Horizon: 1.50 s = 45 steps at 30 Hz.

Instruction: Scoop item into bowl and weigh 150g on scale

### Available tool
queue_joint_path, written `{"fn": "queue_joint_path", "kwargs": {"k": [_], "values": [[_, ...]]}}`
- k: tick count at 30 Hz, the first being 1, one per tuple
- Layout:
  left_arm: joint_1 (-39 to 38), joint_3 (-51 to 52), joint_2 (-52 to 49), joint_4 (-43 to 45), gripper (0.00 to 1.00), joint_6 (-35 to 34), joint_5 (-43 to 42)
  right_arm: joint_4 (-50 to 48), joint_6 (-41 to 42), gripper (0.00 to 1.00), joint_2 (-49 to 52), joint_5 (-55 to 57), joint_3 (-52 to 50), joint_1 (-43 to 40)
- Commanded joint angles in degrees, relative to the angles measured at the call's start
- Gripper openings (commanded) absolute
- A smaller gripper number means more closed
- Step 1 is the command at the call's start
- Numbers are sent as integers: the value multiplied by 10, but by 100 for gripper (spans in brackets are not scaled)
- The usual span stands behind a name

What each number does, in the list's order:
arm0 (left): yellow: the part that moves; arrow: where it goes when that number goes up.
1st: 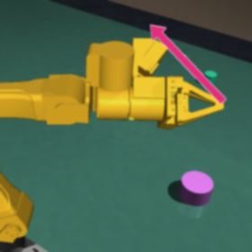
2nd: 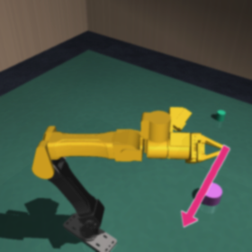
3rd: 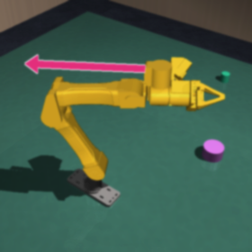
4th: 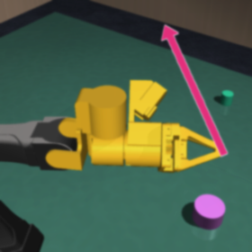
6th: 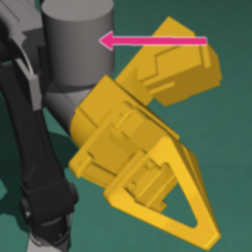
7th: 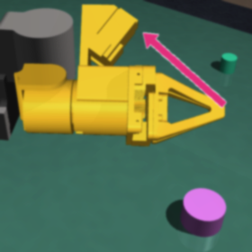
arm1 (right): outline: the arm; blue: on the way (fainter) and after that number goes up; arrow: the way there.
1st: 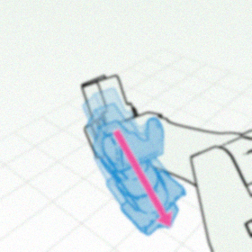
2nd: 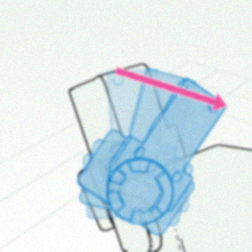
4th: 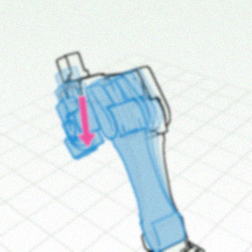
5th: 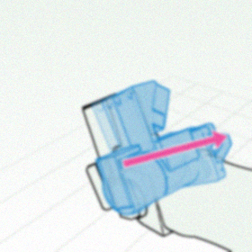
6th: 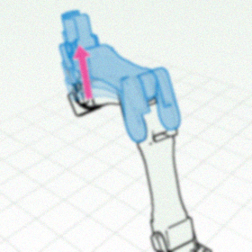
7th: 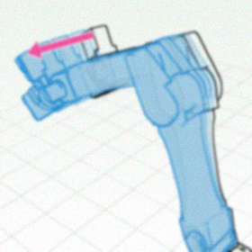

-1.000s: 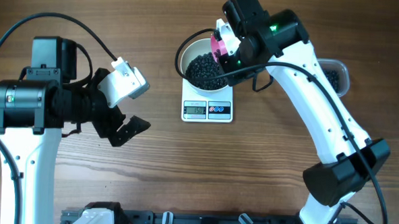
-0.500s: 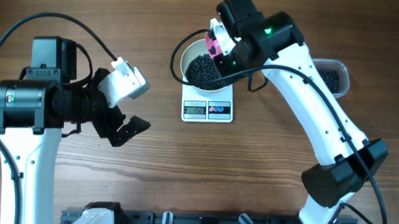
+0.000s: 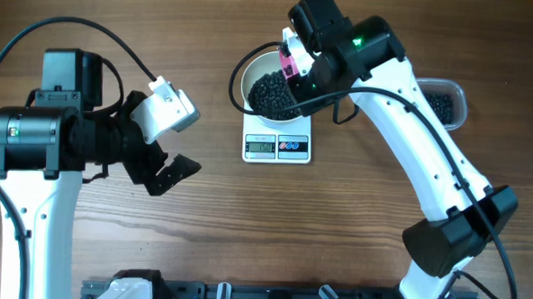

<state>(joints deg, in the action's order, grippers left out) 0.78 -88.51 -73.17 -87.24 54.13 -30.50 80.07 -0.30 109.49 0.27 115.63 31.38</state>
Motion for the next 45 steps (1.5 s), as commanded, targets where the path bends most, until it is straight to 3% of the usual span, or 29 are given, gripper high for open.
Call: {"fn": "queue_joint_path", "kwargs": {"k": [1,45], "values": [[3,-8,6,-1,100,5,-4,10,4,4,-17,16,1,3],[3,-8,6,-1,100,5,-4,24,19,4,-14,29,-4,12]]}}
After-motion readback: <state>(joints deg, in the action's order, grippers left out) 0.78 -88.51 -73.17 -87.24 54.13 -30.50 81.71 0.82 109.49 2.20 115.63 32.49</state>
